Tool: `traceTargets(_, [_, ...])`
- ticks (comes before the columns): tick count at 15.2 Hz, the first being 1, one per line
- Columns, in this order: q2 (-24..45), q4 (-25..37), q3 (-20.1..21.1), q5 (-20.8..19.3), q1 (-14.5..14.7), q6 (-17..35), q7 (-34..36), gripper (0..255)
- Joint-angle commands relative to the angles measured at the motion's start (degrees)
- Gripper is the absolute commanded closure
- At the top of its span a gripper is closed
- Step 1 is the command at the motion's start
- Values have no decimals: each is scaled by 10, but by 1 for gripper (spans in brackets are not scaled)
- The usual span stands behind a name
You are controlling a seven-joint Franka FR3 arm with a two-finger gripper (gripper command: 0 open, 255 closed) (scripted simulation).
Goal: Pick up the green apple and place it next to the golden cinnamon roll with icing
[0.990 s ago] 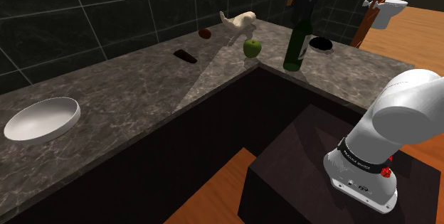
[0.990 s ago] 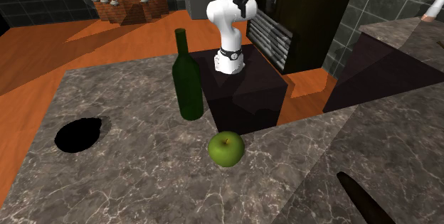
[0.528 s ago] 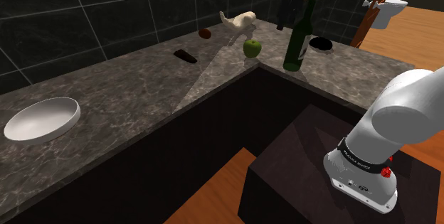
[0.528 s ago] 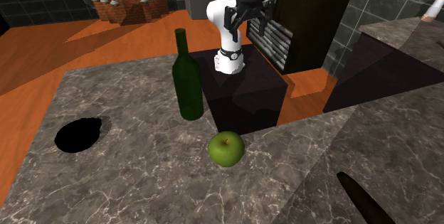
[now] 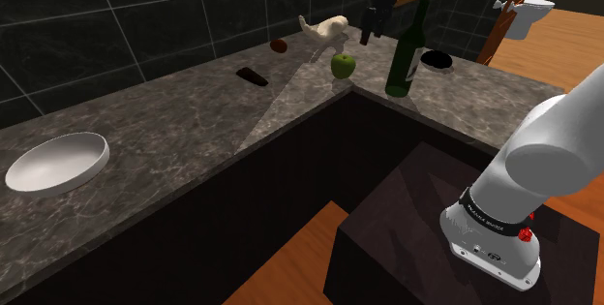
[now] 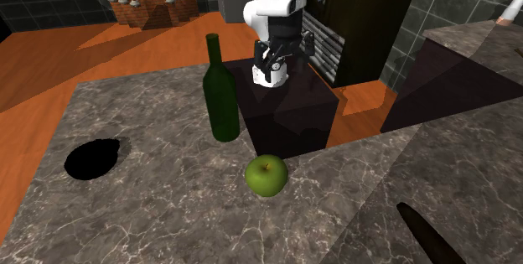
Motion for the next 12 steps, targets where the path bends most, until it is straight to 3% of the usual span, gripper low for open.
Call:
traceTargets(1, [43, 19, -11, 8, -2, 29, -20, 0])
traceTargets(12, [275, 201, -34, 85, -29, 100, -114, 0])
